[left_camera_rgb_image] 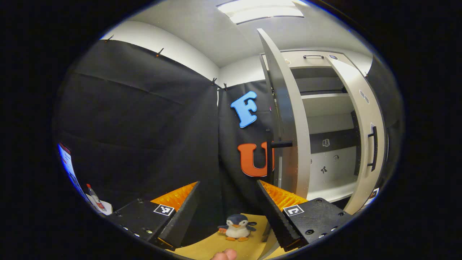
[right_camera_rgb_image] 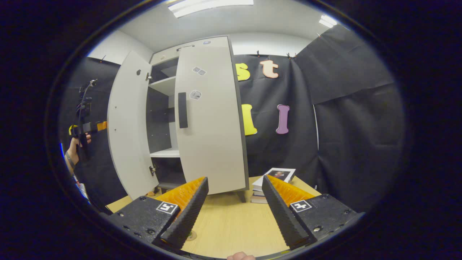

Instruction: Grasp the bottle in the cabinet with the left hand and place it on the coaster, then close the right door with the right hand and the left door with the left hand.

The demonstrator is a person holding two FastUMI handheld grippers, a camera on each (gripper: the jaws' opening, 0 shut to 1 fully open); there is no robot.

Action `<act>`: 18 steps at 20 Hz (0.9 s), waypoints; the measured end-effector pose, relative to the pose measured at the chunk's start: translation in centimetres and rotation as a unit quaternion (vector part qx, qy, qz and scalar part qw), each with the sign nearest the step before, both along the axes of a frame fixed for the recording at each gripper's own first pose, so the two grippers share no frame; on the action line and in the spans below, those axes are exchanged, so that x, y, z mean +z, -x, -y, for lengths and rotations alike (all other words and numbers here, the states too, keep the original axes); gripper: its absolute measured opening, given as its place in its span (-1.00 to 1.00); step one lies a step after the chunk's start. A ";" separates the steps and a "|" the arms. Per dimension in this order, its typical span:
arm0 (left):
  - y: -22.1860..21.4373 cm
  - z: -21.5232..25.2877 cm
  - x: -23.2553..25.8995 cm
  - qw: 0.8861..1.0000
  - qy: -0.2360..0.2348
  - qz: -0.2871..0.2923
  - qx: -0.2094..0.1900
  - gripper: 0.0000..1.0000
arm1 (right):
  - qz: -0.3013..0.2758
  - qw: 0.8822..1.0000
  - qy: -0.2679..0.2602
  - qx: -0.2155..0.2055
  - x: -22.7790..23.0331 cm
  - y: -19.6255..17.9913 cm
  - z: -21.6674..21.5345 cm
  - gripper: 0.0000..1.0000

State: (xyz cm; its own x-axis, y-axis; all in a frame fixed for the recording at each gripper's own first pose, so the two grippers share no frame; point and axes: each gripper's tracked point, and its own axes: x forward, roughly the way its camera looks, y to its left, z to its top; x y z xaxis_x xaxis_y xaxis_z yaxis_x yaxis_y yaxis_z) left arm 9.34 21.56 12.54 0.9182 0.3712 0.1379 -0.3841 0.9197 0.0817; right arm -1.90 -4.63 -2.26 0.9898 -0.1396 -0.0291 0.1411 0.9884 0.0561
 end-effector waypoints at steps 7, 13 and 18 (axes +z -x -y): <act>-2.4 8.8 -0.2 0.994 0.015 0.001 -0.106 0.88 | 0.017 1.000 0.004 -0.011 1.8 0.3 0.5 0.96; -3.3 12.8 0.6 0.987 0.028 0.012 -0.159 0.96 | 0.024 0.999 0.011 -0.041 2.3 1.6 2.6 0.96; -1.9 13.8 0.8 0.986 0.027 0.012 -0.165 0.99 | 0.031 0.999 0.003 -0.032 3.4 0.5 2.9 0.96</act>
